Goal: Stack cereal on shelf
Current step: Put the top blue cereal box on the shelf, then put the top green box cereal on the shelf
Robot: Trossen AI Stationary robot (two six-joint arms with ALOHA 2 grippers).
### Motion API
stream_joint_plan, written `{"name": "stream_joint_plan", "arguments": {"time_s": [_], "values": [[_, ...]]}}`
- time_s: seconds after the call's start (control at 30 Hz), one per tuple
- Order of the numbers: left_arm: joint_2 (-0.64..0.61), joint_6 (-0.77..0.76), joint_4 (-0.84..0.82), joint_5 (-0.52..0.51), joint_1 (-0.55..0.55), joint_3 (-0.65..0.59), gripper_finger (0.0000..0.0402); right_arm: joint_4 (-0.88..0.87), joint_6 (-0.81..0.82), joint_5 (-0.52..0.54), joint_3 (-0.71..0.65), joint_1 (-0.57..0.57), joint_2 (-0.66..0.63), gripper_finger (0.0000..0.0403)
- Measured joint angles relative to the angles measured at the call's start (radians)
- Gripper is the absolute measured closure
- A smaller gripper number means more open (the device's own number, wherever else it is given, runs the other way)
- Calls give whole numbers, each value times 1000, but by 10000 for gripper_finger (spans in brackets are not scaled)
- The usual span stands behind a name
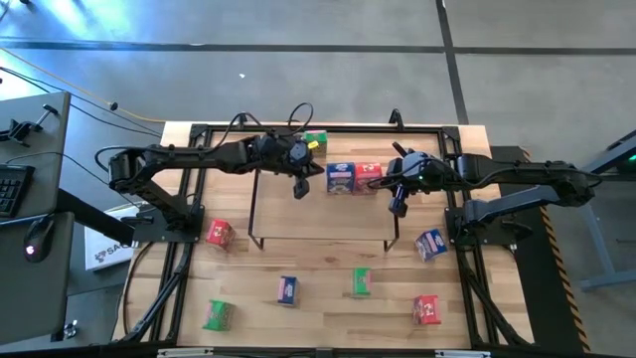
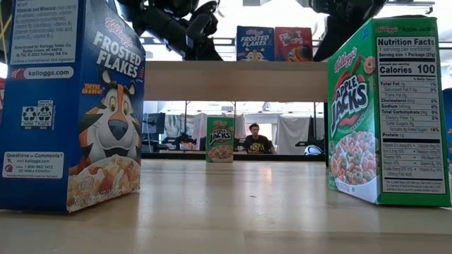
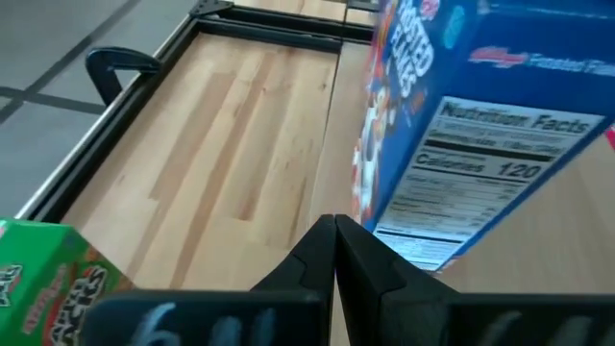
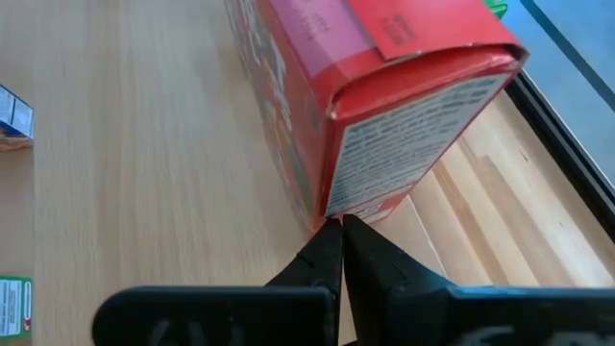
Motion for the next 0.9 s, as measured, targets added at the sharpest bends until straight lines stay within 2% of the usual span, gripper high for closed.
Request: {"name": "stream_joint_plan", "arguments": {"time_s": [0.3,0.47,0.57,0.7,0.9], "values": [[-73,91,-55,44,80,4,399,6,-15,-11,0,0,-8,403],[-62,169,-270,70,186,112,400,9,-52,-10,0,0,-59,403],[-21,200,-319,73,236,155,396,9,-67,-3,0,0,-87,402],[36,255,-313,54,285,194,359,8,-68,6,0,0,-96,394],[126,311,-337,58,315,230,264,-4,-61,-12,0,0,-95,373]]}}
